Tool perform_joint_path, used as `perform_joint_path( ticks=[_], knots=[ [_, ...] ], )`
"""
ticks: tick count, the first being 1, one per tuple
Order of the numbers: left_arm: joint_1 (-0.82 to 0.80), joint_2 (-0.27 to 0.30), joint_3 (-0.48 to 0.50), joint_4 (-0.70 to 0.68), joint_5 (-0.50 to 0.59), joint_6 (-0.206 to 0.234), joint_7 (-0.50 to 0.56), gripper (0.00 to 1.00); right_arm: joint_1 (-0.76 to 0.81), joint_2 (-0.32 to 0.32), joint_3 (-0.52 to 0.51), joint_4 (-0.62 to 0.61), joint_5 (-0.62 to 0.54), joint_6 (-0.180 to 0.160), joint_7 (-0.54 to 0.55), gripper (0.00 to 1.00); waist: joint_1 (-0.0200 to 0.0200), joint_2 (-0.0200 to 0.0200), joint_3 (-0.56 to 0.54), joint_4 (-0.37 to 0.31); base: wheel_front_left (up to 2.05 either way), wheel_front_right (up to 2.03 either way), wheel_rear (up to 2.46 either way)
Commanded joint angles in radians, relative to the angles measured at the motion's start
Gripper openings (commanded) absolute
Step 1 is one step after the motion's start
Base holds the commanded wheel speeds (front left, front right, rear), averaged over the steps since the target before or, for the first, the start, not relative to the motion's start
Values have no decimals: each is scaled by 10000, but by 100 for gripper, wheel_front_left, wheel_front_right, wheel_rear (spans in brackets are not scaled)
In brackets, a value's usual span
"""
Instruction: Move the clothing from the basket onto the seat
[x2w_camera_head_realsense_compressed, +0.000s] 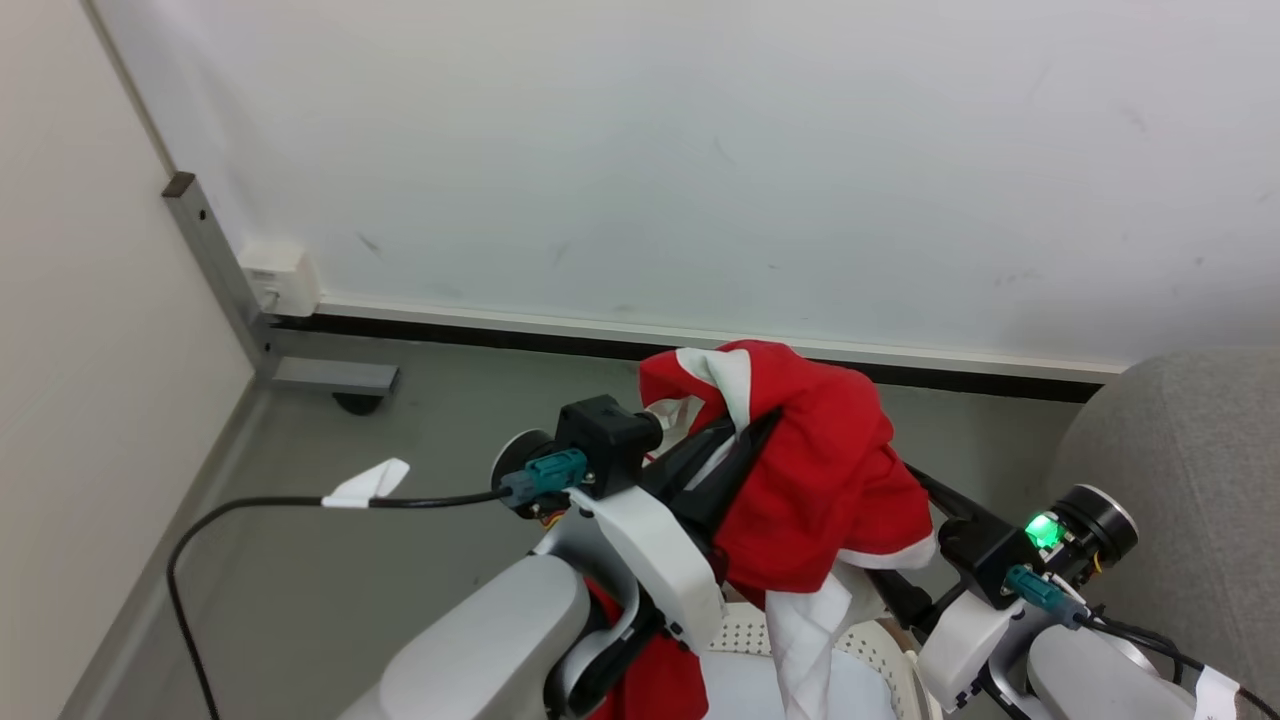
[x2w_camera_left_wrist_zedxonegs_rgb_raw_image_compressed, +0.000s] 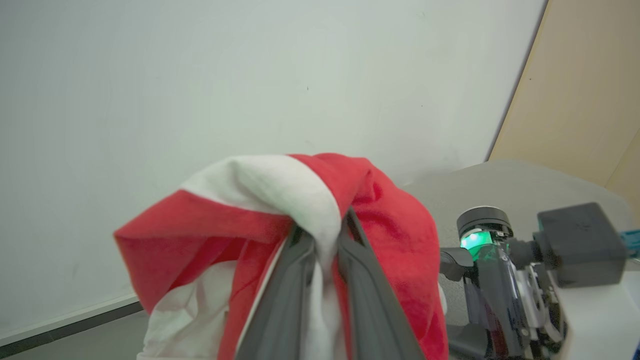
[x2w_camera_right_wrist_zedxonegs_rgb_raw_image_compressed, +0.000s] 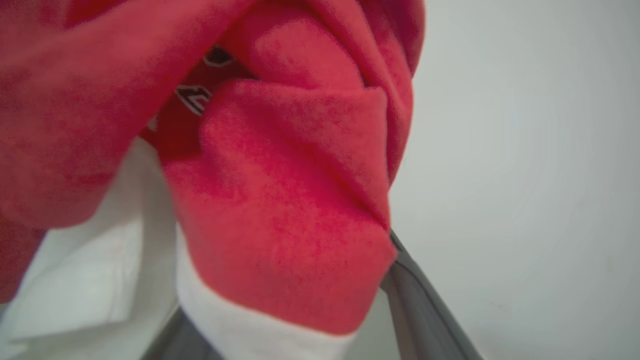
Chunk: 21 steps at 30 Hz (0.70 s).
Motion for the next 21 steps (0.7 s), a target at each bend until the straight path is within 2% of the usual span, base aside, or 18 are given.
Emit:
perform_joint_path(
  ticks=[1, 11, 12, 13, 14, 21],
  knots=[
    [-119, -78, -56, 38, -150, -78, 56, 0, -314, -52, 224, 74, 196, -23, 7, 100, -1, -1, -42, 305, 0, 0, 0],
    [-135, -311, -299, 257, -202, -220, 113, 0, -627, 351, 721, 417, 818, -23, 7, 100, -1, -1, -145, 1004, 0, 0, 0],
    [-124, -305, -301, 275, -217, -214, 105, 0, -619, 357, 732, 493, 894, -25, 7, 73, -1, -1, -153, 1046, 0, 0, 0],
    [-115, -288, -300, 284, -219, -205, 93, 0, -608, 362, 696, 618, 962, -25, 8, 21, -1, -1, -160, 1074, 0, 0, 0],
    [-97, -282, -295, 298, -219, -200, 81, 0, -579, 401, 691, 755, 1031, -25, 8, 0, -1, -1, -168, 1098, 0, 0, 0],
    [152, -154, -231, 478, -336, -112, -1, 0, -120, 499, 156, 239, 1832, -23, 6, 0, -1, -1, -131, 989, 0, 0, 0]
  ],
)
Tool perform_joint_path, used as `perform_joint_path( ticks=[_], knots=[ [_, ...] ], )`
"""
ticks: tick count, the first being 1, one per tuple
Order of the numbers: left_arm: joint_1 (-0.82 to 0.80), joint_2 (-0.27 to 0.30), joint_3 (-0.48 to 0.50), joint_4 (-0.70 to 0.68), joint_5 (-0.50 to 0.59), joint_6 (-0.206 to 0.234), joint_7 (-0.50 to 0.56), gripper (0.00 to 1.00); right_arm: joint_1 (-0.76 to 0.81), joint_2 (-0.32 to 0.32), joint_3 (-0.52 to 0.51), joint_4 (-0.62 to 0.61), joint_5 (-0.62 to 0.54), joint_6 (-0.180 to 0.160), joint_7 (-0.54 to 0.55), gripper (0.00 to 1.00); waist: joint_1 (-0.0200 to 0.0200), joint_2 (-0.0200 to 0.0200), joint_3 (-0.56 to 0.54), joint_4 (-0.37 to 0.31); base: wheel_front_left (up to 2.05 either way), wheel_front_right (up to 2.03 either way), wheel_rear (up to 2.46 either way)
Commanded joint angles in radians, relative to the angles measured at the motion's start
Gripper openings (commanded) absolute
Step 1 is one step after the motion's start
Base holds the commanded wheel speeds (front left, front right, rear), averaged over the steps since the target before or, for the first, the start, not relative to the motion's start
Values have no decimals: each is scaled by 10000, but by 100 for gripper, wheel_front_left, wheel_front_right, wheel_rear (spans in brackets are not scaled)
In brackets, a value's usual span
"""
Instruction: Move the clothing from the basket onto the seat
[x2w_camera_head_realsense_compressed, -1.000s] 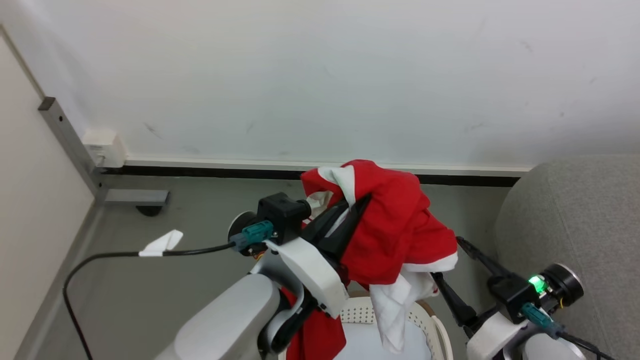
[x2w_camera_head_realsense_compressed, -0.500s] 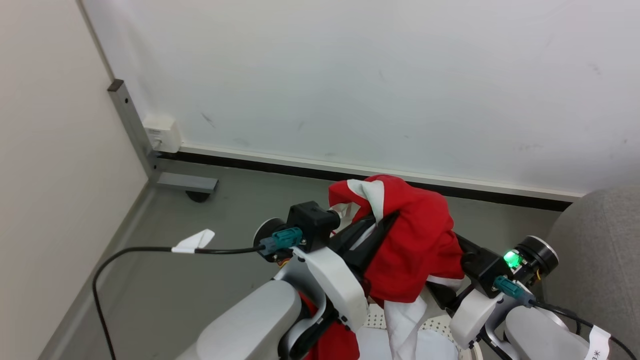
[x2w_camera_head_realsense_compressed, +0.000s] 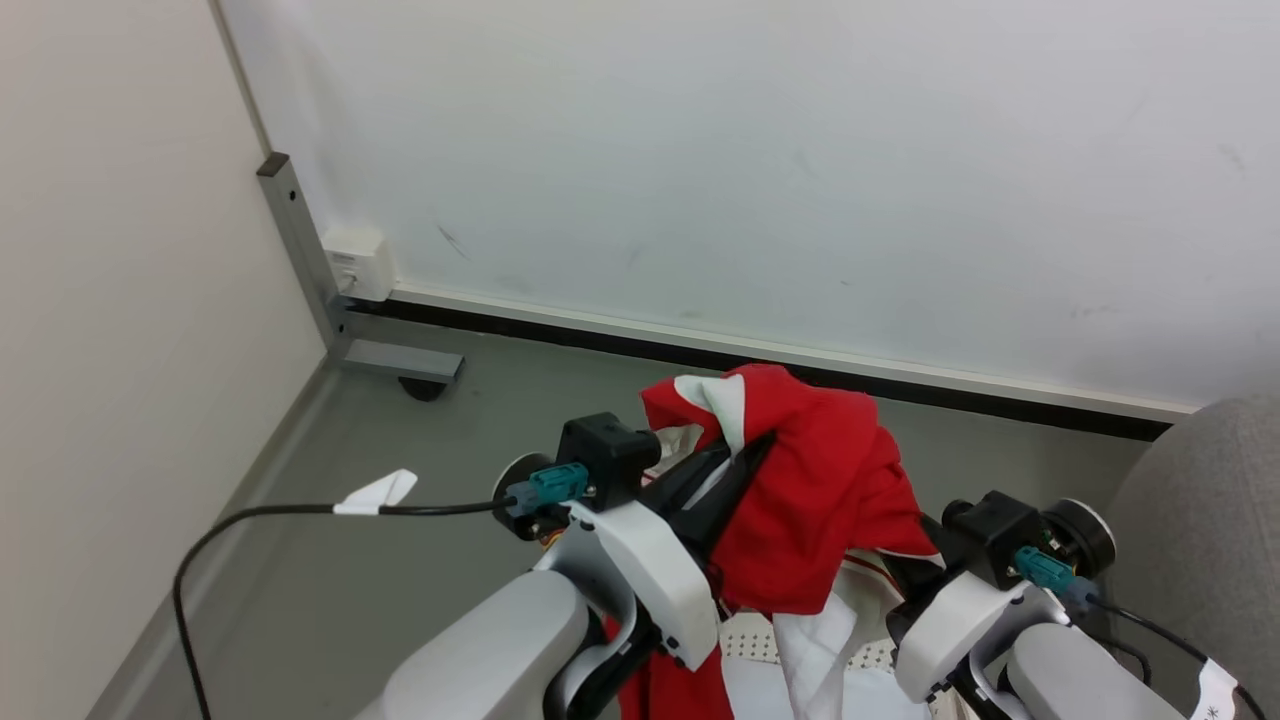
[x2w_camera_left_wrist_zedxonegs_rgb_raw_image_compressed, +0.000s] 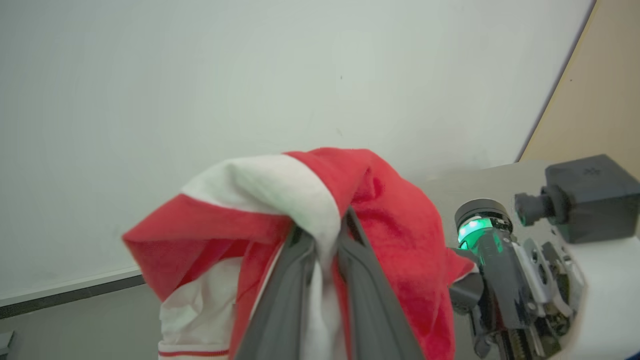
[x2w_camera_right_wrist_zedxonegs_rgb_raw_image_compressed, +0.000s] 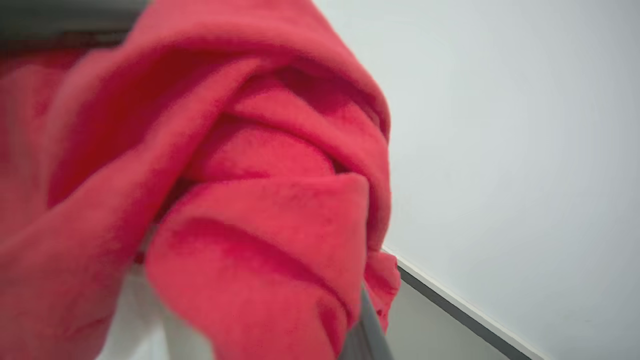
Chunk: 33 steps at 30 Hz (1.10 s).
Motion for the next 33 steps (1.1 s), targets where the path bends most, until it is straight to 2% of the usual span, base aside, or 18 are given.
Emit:
perform_joint_path(
  ticks=[1, 4, 5, 6, 7, 15, 33],
  knots=[
    [155, 57, 34, 46, -67, 14, -32, 0, 316, -10, -155, -164, 263, -21, 6, 0, -1, 0, 40, -111, 0, 0, 0],
    [293, 139, -2, 119, -93, 43, -50, 0, 643, -45, -526, -567, 733, -23, 5, 0, -1, 0, 89, -306, 0, 0, 0],
    [355, 166, -23, 146, -105, 63, -19, 32, 752, -73, -666, -708, 889, -21, 3, 0, -1, 0, 106, -376, 0, 0, 0],
    [398, 193, -40, 162, -88, 91, -18, 85, 863, -100, -833, -853, 1032, -21, 3, 0, -1, 0, 125, -449, 0, 0, 0],
    [433, 216, -29, 170, -102, 108, -50, 100, 973, -86, -996, -1027, 1182, -21, 3, 0, -1, 0, 144, -527, 0, 0, 0],
    [786, 296, -59, 124, -200, 207, -241, 100, 1816, -70, -2528, -2057, 1648, -21, 0, 0, -1, 0, 213, -1184, 0, 0, 0],
    [920, 621, -14, -305, 99, 477, -760, 100, 2304, -571, -3957, -3705, 859, -21, 1, 0, -1, 0, 531, -3691, 0, 0, 0]
  ],
)
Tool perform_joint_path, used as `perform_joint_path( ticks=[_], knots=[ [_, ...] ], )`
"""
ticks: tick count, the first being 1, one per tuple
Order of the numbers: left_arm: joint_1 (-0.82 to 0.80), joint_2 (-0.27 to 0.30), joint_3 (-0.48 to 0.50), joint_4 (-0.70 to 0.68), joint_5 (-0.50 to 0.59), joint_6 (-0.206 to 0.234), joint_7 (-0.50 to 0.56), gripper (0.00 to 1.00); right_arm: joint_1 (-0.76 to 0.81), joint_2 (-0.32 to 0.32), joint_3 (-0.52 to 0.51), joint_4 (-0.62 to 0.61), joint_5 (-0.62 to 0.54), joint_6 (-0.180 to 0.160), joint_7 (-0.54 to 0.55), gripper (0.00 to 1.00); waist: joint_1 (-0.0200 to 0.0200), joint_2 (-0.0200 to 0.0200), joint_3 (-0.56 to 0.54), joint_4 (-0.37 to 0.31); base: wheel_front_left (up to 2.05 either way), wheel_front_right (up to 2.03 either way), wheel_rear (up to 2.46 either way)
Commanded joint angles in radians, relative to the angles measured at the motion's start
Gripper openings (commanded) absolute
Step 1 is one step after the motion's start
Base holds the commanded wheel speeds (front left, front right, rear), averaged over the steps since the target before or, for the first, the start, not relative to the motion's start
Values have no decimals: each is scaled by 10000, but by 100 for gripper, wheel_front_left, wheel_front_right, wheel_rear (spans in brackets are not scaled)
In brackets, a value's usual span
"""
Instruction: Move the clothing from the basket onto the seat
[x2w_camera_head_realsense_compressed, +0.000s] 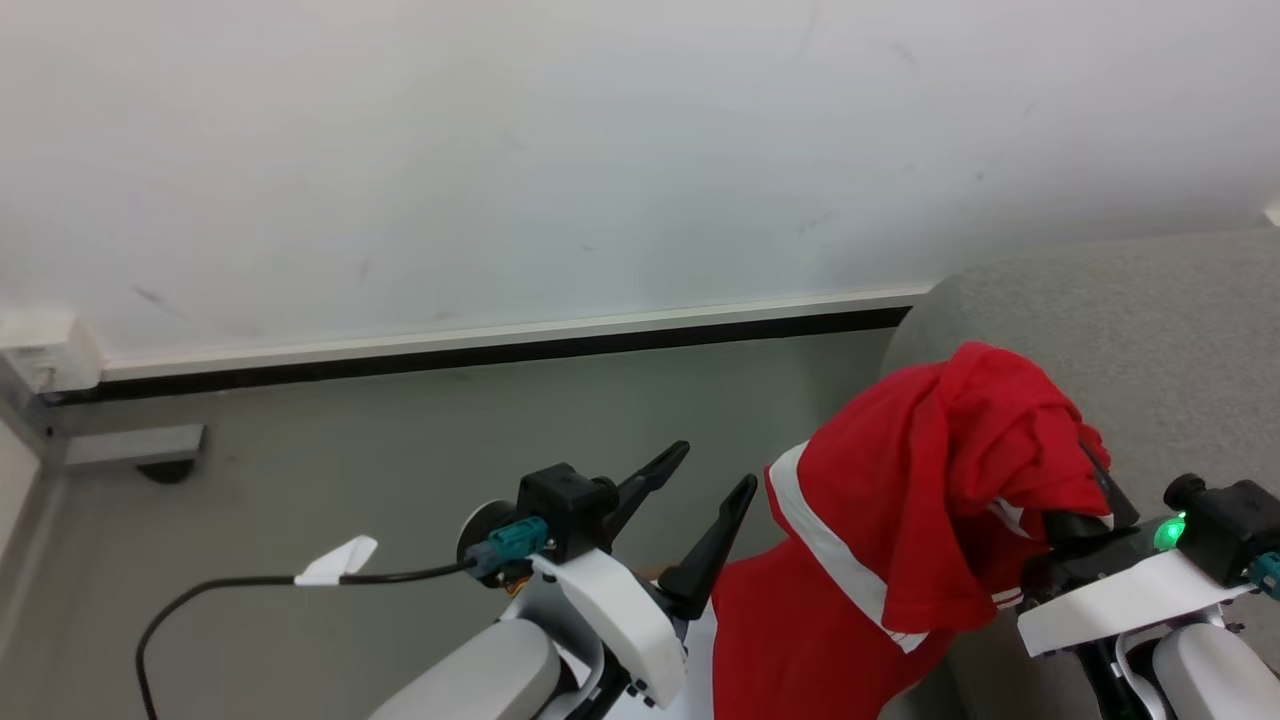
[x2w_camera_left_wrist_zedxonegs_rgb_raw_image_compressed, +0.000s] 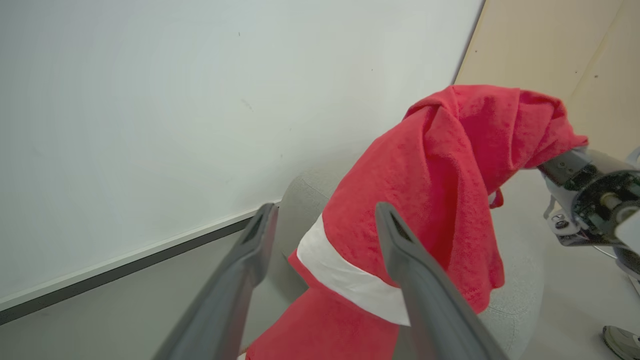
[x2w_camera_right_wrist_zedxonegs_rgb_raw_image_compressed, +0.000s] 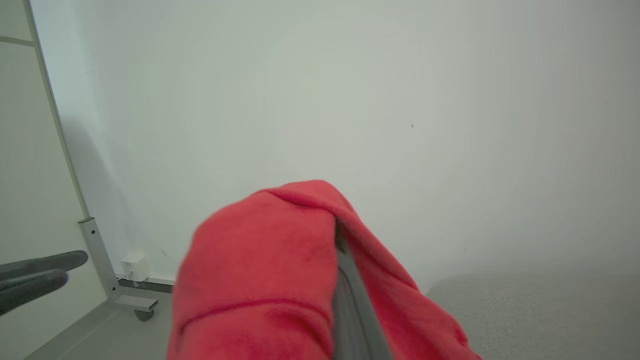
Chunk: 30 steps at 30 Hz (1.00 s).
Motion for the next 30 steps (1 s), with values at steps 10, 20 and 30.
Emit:
perform_joint_path(
  ticks=[10, 20, 30],
  knots=[
    [-10, -8, -253, -502, 339, -108, -193, 100, 390, -307, -561, -795, -179, -21, -4, 0, 0, -1, 237, -1696, 0, 0, 0],
    [-120, 20, -374, -575, 400, -53, -124, 100, -122, -509, -463, -1008, -142, -21, -4, 0, 0, -1, 526, -2143, 0, 0, 0],
    [-629, 206, -406, -746, 529, -127, 103, 100, -2690, -1582, -503, -1500, 157, -21, 533, 0, 0, -1, 1761, -1661, 0, 0, 0]
  ],
)
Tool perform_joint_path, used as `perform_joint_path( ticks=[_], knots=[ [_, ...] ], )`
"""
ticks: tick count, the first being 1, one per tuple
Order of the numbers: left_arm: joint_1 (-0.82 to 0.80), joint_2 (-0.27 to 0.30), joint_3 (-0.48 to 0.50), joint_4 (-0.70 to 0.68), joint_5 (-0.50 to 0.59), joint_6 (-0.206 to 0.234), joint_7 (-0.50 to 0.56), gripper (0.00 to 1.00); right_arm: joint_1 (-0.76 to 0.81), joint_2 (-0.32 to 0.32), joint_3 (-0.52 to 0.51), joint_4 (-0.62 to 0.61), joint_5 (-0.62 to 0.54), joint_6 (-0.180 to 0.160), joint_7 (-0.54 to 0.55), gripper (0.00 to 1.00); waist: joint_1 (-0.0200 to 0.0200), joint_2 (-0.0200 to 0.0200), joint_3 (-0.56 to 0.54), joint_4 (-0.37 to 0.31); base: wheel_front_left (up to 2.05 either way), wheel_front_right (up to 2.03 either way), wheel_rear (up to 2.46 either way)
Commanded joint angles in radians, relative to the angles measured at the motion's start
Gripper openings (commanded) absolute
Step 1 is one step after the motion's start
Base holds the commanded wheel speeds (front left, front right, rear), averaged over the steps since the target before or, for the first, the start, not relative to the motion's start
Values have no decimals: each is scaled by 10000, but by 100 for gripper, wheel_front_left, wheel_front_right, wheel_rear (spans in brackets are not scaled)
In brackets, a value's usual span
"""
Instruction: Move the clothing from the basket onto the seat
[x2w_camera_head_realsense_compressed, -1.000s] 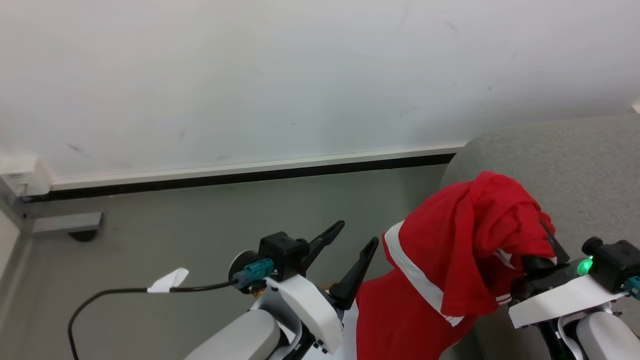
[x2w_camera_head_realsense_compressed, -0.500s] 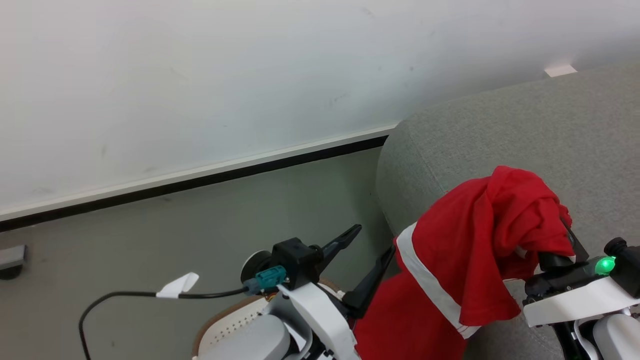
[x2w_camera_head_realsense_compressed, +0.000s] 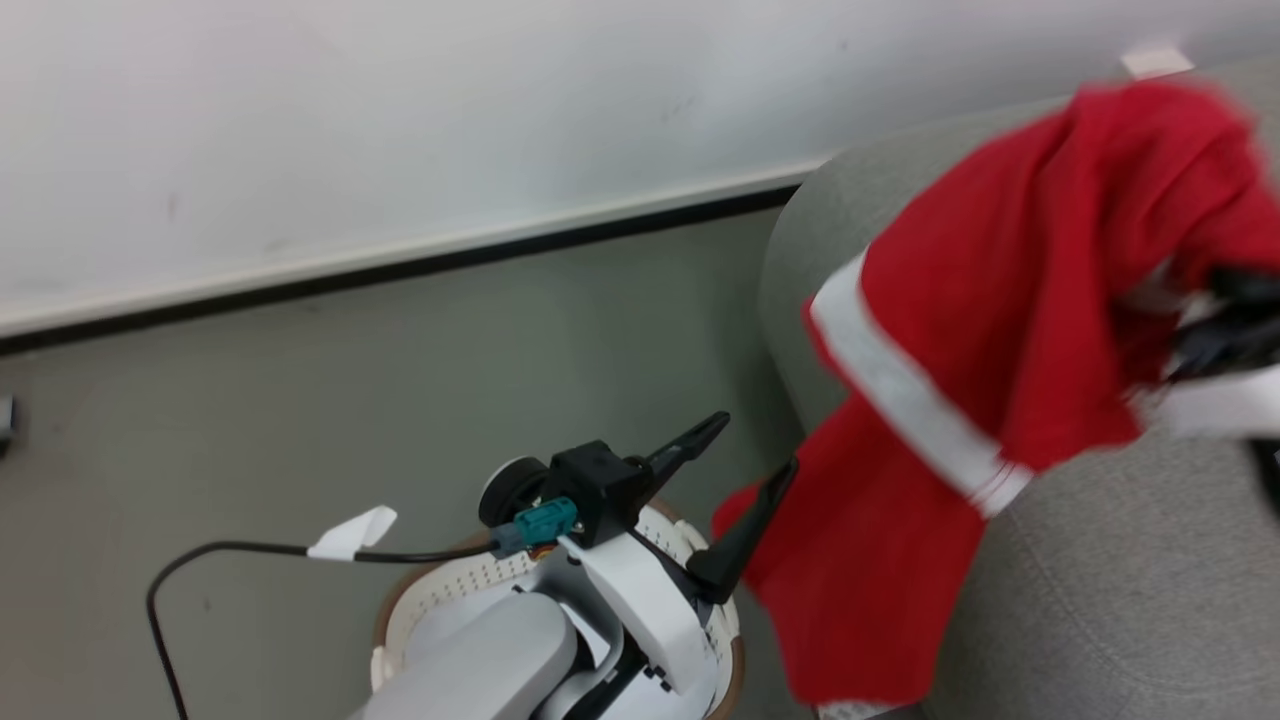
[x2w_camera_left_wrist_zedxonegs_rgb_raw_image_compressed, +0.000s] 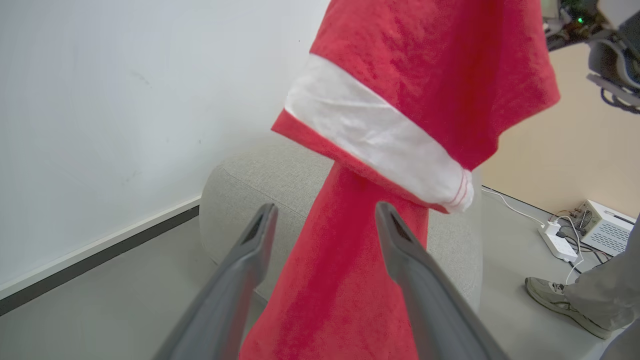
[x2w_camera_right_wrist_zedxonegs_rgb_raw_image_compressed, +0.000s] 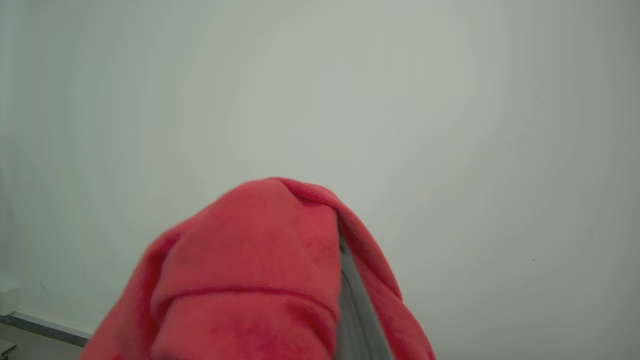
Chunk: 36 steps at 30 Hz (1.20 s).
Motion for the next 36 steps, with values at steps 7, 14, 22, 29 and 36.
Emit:
perform_joint_path(
  ticks=[7, 14, 22, 29, 36],
  knots=[
    [-415, 358, 58, -236, 201, -24, 176, 100, -2765, -1628, -1178, -410, 784, -21, 1337, 0, 0, -1, 1504, 579, 0, 0, 0],
    [-951, 733, 93, -592, 439, -54, 446, 100, -5990, -3235, -2374, 450, 1479, -21, 2987, 0, 0, -1, 2877, 829, 0, 0, 0],
    [-1483, 818, 70, -1058, 559, -97, 647, 100, -7653, -4639, -2952, 2277, 1319, -21, 3693, 0, 0, -1, 4244, 1216, 0, 0, 0],
    [-1735, 1081, -19, -1461, 739, -42, 980, 100, -5525, -4511, -3167, 4196, 1177, -21, 2938, 0, 0, -1, 5189, 1379, 0, 0, 0],
    [-2006, 1225, 57, -1730, 830, 57, 1121, 100, -4095, -3865, -3058, 5984, 790, -23, 2600, 0, 0, -1, 5793, 1744, 0, 0, 0]
  ],
)
